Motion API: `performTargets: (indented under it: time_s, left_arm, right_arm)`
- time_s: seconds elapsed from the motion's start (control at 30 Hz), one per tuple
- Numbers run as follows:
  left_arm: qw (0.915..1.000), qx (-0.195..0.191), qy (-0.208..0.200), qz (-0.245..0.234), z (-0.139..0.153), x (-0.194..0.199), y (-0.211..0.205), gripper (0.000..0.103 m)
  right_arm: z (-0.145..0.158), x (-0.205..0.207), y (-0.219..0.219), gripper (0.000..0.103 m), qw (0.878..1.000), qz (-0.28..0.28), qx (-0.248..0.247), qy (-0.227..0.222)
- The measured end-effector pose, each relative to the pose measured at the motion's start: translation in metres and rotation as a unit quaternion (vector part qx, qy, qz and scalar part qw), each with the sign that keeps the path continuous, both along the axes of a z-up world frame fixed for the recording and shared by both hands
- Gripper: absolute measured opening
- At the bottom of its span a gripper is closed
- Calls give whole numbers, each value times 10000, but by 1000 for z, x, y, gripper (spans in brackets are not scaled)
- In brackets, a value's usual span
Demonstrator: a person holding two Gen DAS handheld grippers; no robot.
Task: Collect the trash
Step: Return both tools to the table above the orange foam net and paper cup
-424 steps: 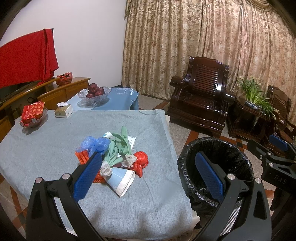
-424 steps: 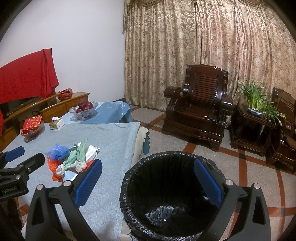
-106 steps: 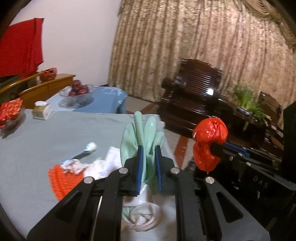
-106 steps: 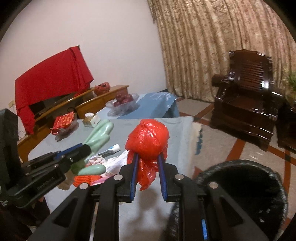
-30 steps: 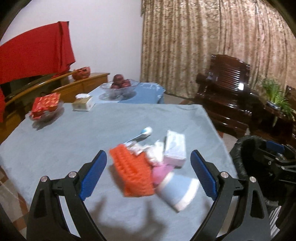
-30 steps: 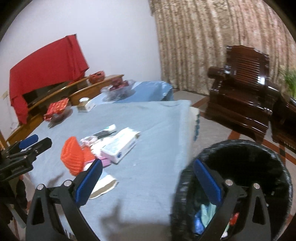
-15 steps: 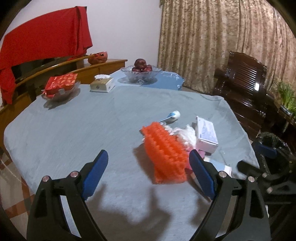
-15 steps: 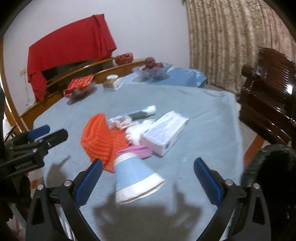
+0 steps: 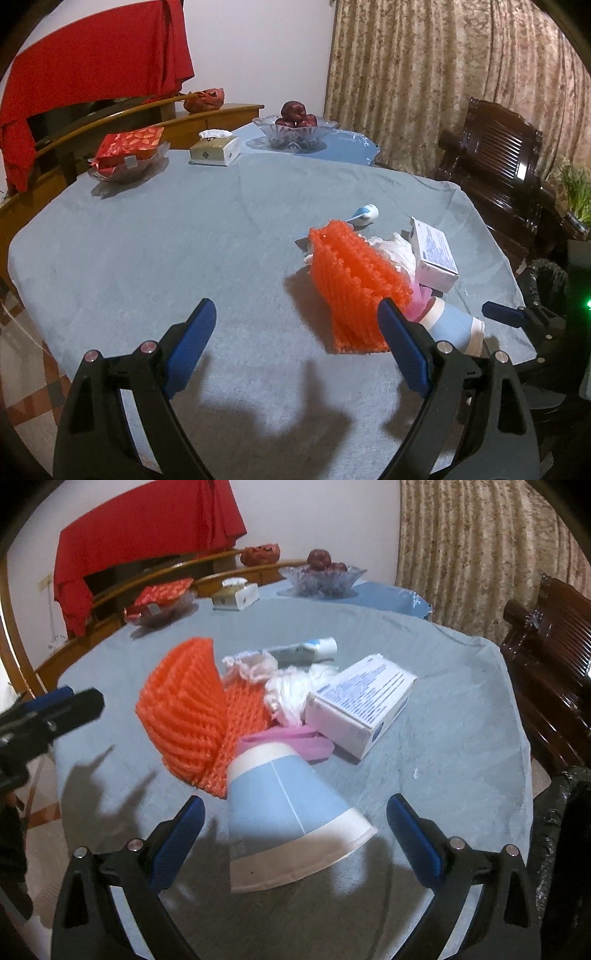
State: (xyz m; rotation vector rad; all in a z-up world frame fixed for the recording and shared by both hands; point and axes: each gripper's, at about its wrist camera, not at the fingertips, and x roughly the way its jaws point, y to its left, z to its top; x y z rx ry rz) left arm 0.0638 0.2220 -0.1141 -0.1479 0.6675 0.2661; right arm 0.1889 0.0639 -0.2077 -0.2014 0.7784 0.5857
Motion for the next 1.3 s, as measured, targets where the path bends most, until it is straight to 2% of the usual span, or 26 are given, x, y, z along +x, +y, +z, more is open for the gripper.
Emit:
performTargets:
  time_s: [0.1,0.37,1.0,1.3]
  left_arm:
    - [10000,-42,15,-34,-2,3,-1,86]
    - [9999,-68,45,-139,-6,8,-12,86]
    - [9993,-110,50,-342,-7,21,-30,86]
    - [9989,-259,165,-343,-14,38,-31,71]
  right_arm:
    - [-6,4,-1,96,9998,-96,-190,-3]
    - [-3,21,-33,94,9978,-653,-84,16]
    - [5,33,-49,95,9974,-550,393,230]
    - [7,42,-56,95,9965,-680,428,237]
